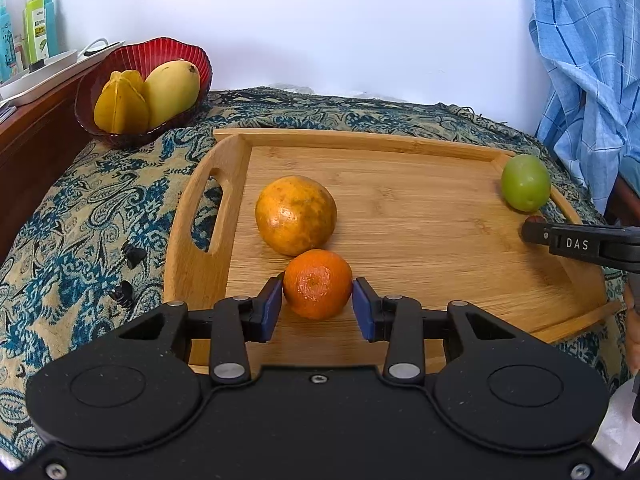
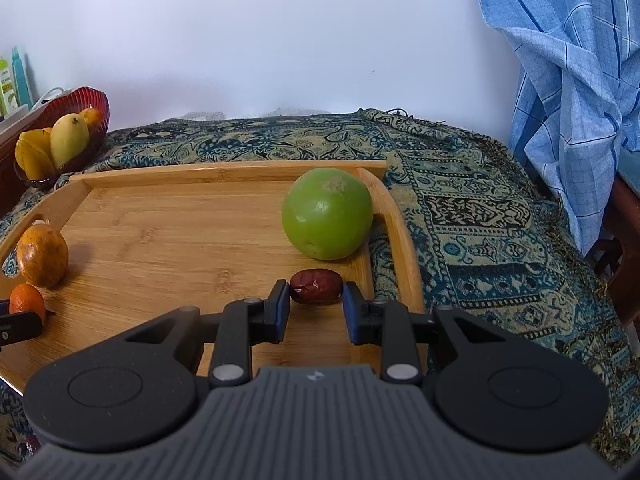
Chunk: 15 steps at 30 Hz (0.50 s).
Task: Organize fruits
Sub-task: 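Place the tangerine beside the orange with the left tool while the right tool sets the date by the apple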
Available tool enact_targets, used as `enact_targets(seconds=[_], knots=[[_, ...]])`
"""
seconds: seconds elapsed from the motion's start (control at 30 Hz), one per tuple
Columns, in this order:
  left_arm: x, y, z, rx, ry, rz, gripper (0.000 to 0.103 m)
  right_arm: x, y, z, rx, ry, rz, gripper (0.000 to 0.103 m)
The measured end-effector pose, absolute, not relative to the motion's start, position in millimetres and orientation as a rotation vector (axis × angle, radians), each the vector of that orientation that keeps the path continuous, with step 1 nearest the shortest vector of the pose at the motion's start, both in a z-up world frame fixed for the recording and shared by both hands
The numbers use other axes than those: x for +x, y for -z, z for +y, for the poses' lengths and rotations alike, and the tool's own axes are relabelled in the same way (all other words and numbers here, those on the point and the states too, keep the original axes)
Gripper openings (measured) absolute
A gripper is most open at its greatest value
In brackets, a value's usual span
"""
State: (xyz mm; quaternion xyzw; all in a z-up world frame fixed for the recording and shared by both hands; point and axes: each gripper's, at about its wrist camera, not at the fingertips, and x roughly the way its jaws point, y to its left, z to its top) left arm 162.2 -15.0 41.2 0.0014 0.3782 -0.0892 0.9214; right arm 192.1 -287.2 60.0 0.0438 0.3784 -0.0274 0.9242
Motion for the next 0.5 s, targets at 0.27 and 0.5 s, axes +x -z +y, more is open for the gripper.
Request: enact_targets(seconds=[0.27,0.5], knots=[[159.4,-42.3,-15.0,0.018,0.169,0.771,0.045,192.2,-60.4,-287.8,0.090,0.053,0.781,0.033],[156.6,-46.3,-11.2,0.016,0.158,0.761,0.058,191.5,-60.3,-287.7,0.089,0.053,0.781,0.041]])
